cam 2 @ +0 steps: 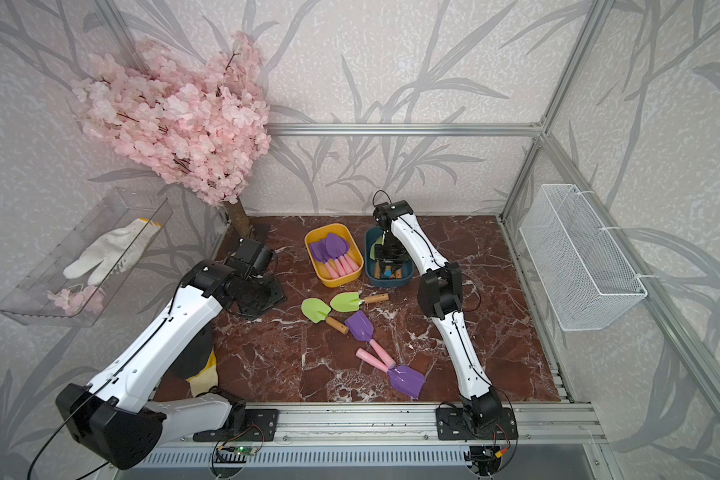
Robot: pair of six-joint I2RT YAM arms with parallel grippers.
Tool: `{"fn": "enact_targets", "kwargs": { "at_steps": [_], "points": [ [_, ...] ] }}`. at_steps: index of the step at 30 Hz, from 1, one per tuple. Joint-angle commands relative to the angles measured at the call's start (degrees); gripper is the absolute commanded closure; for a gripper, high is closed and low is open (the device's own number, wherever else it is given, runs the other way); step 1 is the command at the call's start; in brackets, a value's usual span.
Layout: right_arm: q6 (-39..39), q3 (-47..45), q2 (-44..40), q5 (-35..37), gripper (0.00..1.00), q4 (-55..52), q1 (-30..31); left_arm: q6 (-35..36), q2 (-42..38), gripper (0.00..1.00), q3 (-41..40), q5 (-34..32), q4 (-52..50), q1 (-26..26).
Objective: Sort the small shovels by color and place them into the storage box
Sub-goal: Place the shovel in the storage box.
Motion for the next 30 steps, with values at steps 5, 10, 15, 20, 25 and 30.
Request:
{"fn": "enact_targets", "kwargs": {
  "at_steps": [5, 10, 15, 20, 25, 30],
  "points": [
    [0.5, 2.0, 1.9, 0.6, 0.83, 1.2, 0.0, -0.1, -0.4, 0.41, -0.9, -0.8, -1.5, 0.3],
    [1.0, 3.0, 2.8, 0.6, 0.83, 1.6, 0.0, -0.1, -0.4, 0.41, -0.7, -0.7, -1.5, 0.3],
    [0.9, 3.4, 3.8, 0.7, 0.83, 1.6, 0.1, 0.0, -0.6, 0.41, -0.9, -0.8, -1.7, 0.3],
    [0.9, 3.3, 4.4, 0.6, 0.83, 1.5, 0.2, 0.0, -0.5, 0.41, -1.0, -0.8, -1.6, 0.3],
    [0.8, 3.0, 4.8, 0.6, 0.83, 1.3, 0.6, 0.1, -0.2, 0.41, -0.9, -0.8, -1.5, 0.3],
    [0.8, 2.9, 4.8, 0.6, 0.81, 1.3, 0.8, 0.4, -0.1, 0.41, -0.5, -0.8, -1.8, 0.3]
  ]
}}
